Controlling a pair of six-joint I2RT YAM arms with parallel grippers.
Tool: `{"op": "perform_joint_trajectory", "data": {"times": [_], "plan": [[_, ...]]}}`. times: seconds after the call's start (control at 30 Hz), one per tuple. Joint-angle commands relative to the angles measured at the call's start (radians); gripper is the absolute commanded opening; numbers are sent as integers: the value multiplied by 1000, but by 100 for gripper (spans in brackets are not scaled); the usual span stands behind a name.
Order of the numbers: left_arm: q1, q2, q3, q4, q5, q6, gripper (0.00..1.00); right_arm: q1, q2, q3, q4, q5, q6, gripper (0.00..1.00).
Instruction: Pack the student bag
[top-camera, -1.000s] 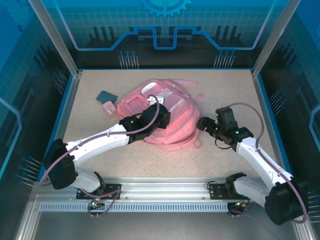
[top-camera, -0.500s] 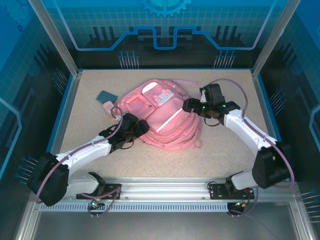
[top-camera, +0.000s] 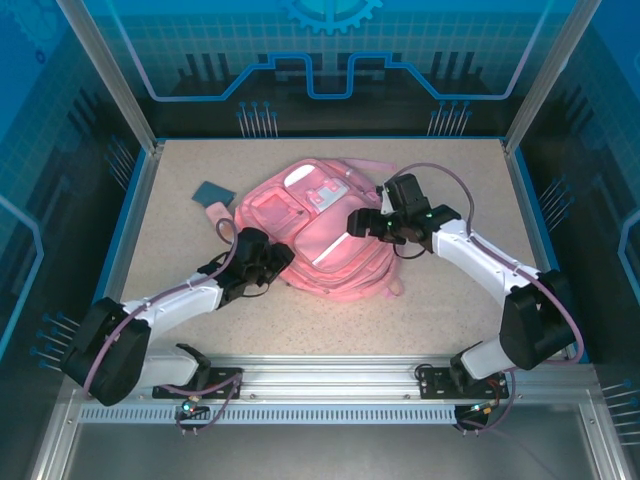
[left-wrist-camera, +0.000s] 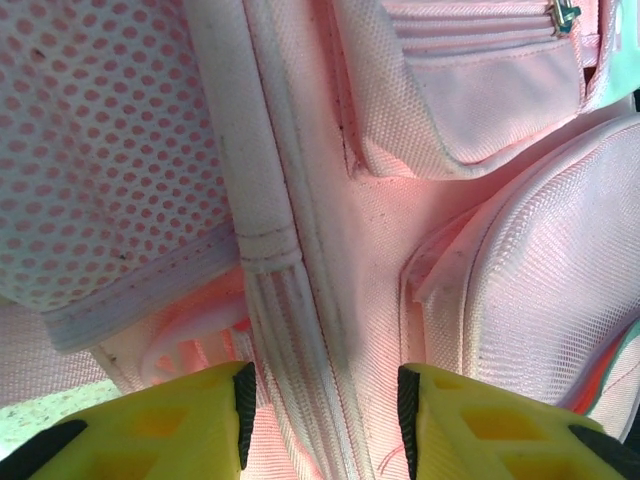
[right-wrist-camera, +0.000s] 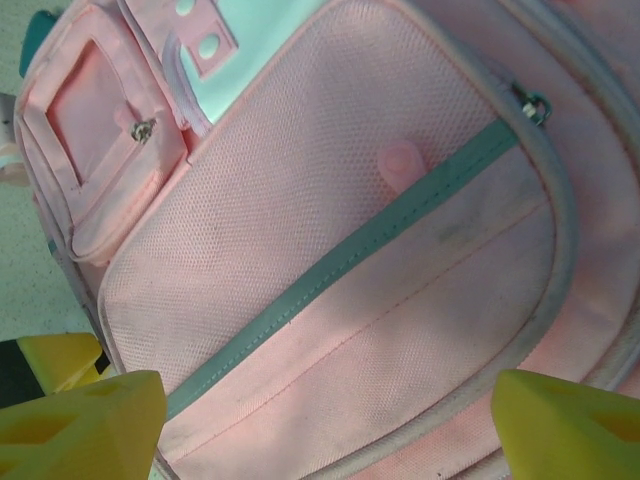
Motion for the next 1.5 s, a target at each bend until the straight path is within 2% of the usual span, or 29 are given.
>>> {"op": "perform_joint_trajectory", "data": {"times": [0.0, 0.13, 0.37, 0.6, 0.83, 0.93, 1.03, 1.17, 1.47], "plan": [[9, 18, 12, -1, 11, -22, 43, 21, -28, -20, -4, -17, 7, 86], [15, 19, 25, -45, -29, -34, 44, 40, -35, -29, -9, -27, 11, 86], [14, 39, 22, 10, 75, -104, 40, 85, -60, -65, -10, -11, 28, 86], [-71, 37, 27, -15, 36, -168, 41, 99, -60, -77, -4, 1, 42, 86], [-88, 110, 2, 91, 45, -229, 39, 99, -62, -74, -9, 9, 46, 86], [-88, 150, 6, 159, 66, -242, 32, 99, -64, -74, -14, 13, 46, 86], [-91, 179, 18, 230, 93, -252, 20, 100, -78, -74, -25, 22, 44, 86], [-111, 197, 81, 235, 115, -212, 6, 109, -133, -93, -40, 49, 25, 85], [-161, 310, 363, 78, 208, -15, 0, 157, -329, -248, -64, 194, -19, 80]]}}
